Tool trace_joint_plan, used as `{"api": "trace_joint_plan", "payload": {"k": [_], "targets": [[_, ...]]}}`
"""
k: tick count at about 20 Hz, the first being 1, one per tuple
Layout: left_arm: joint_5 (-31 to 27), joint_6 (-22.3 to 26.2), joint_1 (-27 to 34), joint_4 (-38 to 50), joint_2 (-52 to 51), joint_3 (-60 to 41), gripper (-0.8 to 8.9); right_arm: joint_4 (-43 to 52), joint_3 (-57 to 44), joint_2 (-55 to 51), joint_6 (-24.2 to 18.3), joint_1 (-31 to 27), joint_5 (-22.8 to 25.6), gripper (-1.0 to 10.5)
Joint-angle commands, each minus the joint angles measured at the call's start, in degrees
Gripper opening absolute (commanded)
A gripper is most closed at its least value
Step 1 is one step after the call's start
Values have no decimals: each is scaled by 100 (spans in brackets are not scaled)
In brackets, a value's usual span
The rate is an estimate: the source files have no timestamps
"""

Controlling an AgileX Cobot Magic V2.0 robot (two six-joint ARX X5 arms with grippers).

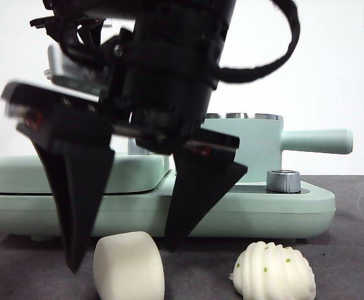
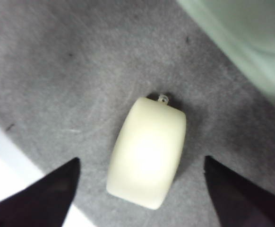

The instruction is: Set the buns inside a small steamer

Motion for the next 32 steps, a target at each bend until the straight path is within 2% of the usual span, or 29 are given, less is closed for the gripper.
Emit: {"api": "trace_joint_plan", "payload": {"k": [1,6,8,11,13,17,20,22,28,32], "targets": [[7,52,11,153,63,254,25,70,85,173,33,68,-28,359],[7,35,11,164,63,254,25,109,85,400,35,9,-278,250],[7,31,11,160,63,254,25,162,85,402,33,7,-212,127],[7,15,11,160,63,254,25,-2,326,380,37,-13,-243,107],[7,15,11,160,63,254,25,-474,761,380,9,-52,-240,108],[7,15,39,160,63,254,25,-1939,2079,380,-319,-278,-251,108],[7,15,55,162,63,254,25,-2927,3084,382,-612,-763,-234,109],[9,7,55,160,63,254,25,-3185,3589,393,-848,-1215,-197,110],[9,-63,52,138,63,254,25,-3071,4188,529,-1147,-2623,-219,110],[9,-74,52,131,63,254,25,-2822,4227,901,-1355,-3117,-260,114]]}}
